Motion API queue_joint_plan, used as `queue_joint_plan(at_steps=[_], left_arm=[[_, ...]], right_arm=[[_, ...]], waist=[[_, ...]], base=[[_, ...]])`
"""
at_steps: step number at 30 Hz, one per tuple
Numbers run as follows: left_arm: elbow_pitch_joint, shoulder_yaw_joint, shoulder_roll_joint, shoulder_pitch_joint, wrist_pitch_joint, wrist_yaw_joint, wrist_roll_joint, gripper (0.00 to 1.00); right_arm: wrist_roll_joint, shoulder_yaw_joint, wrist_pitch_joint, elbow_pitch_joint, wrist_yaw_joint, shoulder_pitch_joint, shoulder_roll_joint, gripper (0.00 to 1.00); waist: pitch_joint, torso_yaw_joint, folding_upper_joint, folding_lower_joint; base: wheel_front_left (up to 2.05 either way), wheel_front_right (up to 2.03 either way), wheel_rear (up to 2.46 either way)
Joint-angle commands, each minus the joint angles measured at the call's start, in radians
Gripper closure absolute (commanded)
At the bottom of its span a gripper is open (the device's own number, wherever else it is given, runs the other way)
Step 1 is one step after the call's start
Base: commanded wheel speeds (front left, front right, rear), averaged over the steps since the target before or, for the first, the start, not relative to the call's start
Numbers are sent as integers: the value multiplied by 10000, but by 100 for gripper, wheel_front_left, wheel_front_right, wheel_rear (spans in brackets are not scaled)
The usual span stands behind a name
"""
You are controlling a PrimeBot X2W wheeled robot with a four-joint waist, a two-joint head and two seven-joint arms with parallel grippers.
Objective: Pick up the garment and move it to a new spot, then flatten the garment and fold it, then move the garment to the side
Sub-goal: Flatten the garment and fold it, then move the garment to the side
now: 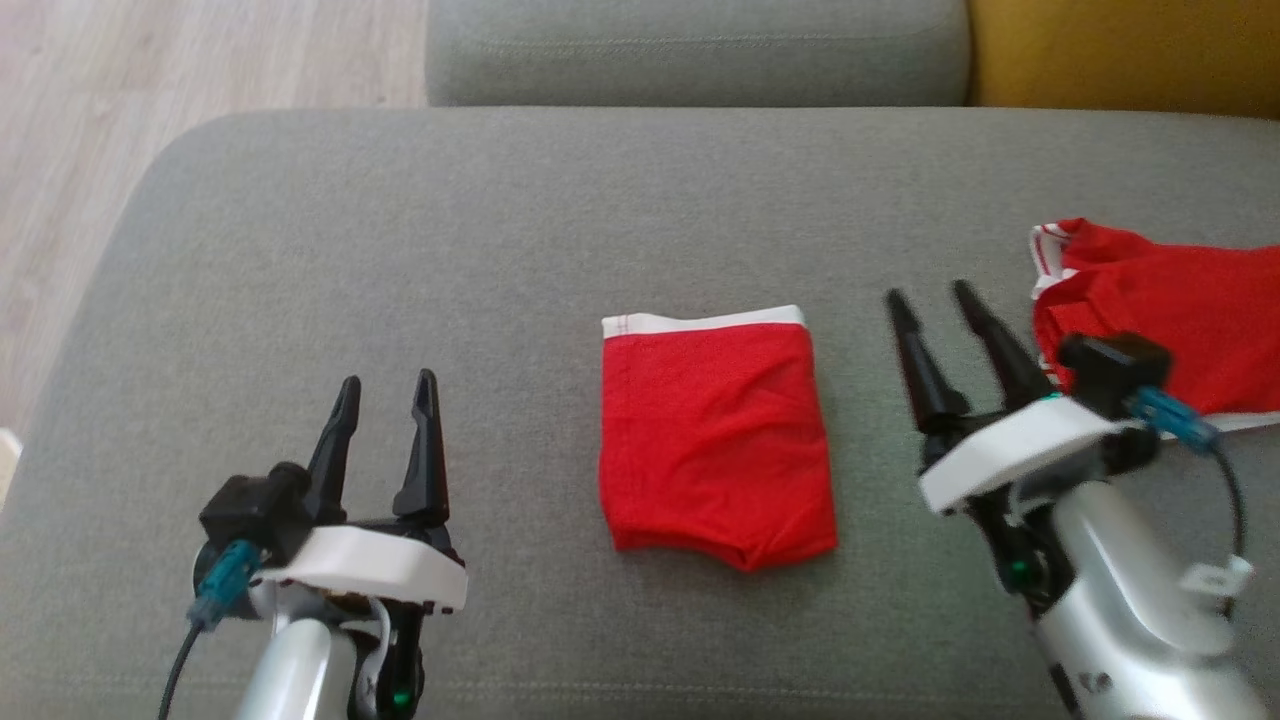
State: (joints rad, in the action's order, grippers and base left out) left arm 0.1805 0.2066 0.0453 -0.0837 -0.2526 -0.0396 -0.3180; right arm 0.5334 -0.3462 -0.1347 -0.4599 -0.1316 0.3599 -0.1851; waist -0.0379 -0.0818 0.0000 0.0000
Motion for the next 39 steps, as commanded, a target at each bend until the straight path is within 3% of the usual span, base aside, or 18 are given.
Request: queue_joint_plan(at_steps=[1,7,16,39], left_arm=[[-407,-413,49,-268,-92,-72,-9,0],[-518,-465,49,-122,-92,-105,-147,0],[-562,-159,49,283,-92,-170,-323,0],[-662,-10,49,344,-92,-228,-331,0]], right_arm=[[-379,223,-136,547,9,-178,3,0],[-1872,1665,-251,1643,9,-1152,498,0],[-3546,2778,-325,2828,9,-2522,1072,0],[-3844,3077,-195,3133,9,-2833,1346,0]], waist=[[100,127,0,0],[217,422,0,0],[212,676,0,0],[134,657,0,0]], base=[[0,0,0],[0,0,0],[0,0,0],[0,0,0]])
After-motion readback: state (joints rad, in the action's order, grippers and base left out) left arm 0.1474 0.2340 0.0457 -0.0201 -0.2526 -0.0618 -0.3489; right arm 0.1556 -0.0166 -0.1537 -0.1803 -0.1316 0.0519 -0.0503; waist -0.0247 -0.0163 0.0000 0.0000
